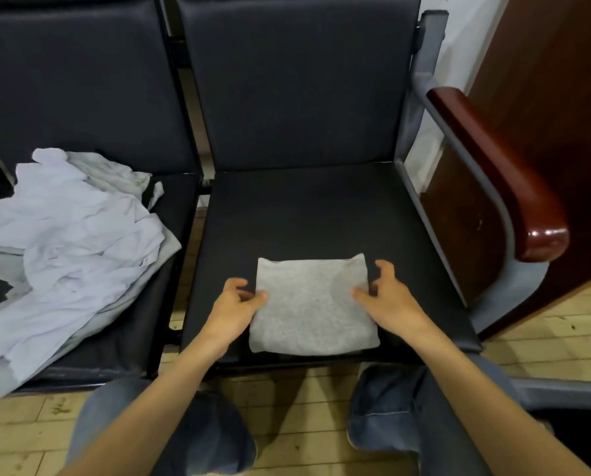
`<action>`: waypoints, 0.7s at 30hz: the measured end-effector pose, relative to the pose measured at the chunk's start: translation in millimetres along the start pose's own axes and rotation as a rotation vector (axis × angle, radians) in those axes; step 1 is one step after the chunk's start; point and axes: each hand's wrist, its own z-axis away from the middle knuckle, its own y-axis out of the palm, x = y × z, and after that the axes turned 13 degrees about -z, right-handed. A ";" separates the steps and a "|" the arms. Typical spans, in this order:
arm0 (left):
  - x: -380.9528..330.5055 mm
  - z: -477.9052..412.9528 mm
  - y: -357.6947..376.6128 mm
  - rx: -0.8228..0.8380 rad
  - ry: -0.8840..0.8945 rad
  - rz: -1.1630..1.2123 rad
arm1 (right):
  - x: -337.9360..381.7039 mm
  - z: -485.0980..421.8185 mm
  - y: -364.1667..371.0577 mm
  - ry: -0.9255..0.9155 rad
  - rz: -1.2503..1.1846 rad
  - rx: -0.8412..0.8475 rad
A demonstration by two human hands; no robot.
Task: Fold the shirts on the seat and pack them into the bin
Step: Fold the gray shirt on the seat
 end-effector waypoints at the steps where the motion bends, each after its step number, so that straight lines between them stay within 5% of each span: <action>1: 3.7 10.8 1.2 0.008 0.005 -0.037 | -4.0 11.1 2.8 0.041 0.012 0.025; 9: 13.5 39.1 0.2 -0.020 0.025 0.066 | -10.0 47.3 1.5 -0.026 -0.075 -0.040; 14: 21.0 48.7 1.6 0.090 0.089 -0.179 | -23.6 52.3 -3.3 0.124 0.180 0.079; 18: 7.5 47.8 8.7 -0.309 0.414 -0.451 | 1.0 46.9 8.7 -0.303 0.184 -0.147; 21: -10.3 41.3 32.2 -0.332 0.552 -0.798 | 9.5 34.4 40.5 -0.481 0.434 -0.120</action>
